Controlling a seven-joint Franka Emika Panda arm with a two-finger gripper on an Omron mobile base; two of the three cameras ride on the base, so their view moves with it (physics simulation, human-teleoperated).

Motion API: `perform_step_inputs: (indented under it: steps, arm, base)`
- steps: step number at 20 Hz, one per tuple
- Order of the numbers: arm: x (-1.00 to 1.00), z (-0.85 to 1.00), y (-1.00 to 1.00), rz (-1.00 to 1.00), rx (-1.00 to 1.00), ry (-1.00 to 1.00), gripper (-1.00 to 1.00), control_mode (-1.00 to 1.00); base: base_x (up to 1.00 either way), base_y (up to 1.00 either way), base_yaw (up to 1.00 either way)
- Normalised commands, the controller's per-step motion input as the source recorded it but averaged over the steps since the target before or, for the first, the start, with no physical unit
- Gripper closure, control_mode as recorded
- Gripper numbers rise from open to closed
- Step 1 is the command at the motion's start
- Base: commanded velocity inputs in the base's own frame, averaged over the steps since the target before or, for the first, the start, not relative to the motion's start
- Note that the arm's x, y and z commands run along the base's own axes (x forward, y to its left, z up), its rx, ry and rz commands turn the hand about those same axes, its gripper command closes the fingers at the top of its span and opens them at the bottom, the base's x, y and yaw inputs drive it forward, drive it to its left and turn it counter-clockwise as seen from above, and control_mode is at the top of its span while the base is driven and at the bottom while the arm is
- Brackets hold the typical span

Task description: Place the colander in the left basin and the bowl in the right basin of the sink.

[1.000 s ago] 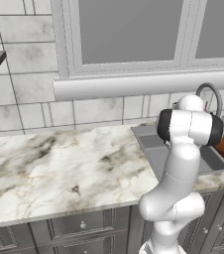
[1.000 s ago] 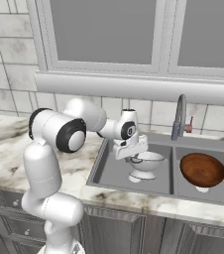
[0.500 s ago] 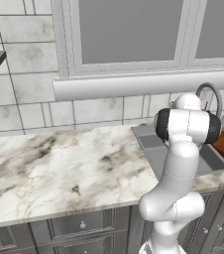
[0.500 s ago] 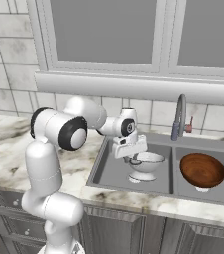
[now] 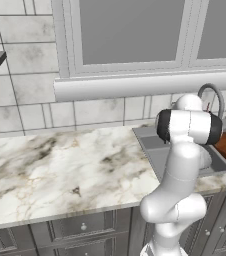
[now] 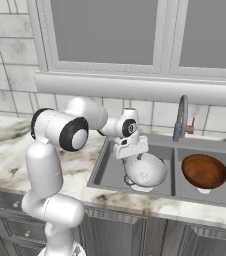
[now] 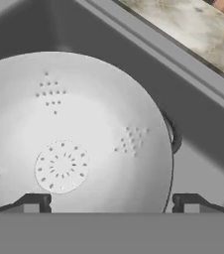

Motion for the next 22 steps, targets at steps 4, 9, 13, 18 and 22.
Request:
perform_step_inputs:
  steps: [4,9,13,18,22]
  arm:
    - [-0.04,0.0,0.0,0.0,0.0,0.0,-1.0,-1.0]
    - [-0.23,0.08,0.0,0.0,0.0,0.0,-1.0,-1.0]
    - [-0.56,0.24,0.0,-0.01,0.0,0.0,-1.0,-1.0]
    - [-0.75,0.28,0.02,0.0,0.0,0.0,-1.0,-1.0]
    - [-0.56,0.32,0.2,0.0,0.0,0.0,-1.0,-1.0]
  base:
    - [0.0,0.0,0.0]
    - [0.0,0.0,0.0]
    - [0.0,0.0,0.0]
    - [0.0,0.0,0.0]
    - [0.0,0.0,0.0]
